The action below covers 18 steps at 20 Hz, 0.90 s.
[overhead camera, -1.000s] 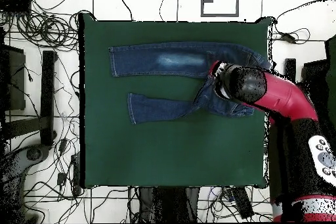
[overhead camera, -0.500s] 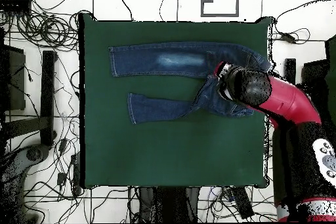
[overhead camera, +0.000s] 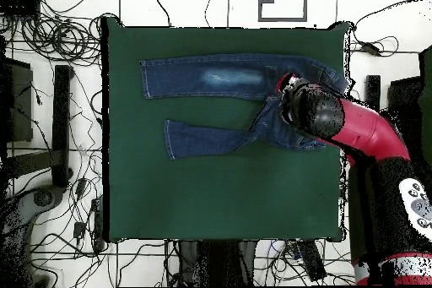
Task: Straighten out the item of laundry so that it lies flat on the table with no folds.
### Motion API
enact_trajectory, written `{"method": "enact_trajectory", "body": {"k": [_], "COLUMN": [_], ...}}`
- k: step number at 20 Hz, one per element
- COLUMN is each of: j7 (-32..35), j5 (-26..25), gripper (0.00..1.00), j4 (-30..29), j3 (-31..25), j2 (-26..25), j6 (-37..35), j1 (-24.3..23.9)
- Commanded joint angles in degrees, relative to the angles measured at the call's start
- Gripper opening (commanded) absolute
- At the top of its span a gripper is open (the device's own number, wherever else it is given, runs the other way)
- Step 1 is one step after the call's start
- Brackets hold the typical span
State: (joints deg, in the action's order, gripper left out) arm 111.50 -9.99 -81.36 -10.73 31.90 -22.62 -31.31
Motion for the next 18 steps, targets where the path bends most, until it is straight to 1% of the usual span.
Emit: {"method": "enact_trajectory", "body": {"k": [1,3,5,9,18], "j7": [2.63,2.02,2.16,2.68,-0.98], "j5": [-0.76,-0.57,-0.78,-1.15,-2.62], "gripper": [1.0,1.0,1.0,1.0,1.0], "j4": [-8.05,-8.53,-9.28,-10.11,-7.91], "j3": [-4.4,-5.66,-6.67,-7.4,-9.48], "j2": [-6.82,-7.72,-8.53,-9.04,-13.25], "j6": [-0.15,0.54,2.89,5.29,5.41], "j1": [0.88,-0.28,-1.13,-1.63,-3.89]}}
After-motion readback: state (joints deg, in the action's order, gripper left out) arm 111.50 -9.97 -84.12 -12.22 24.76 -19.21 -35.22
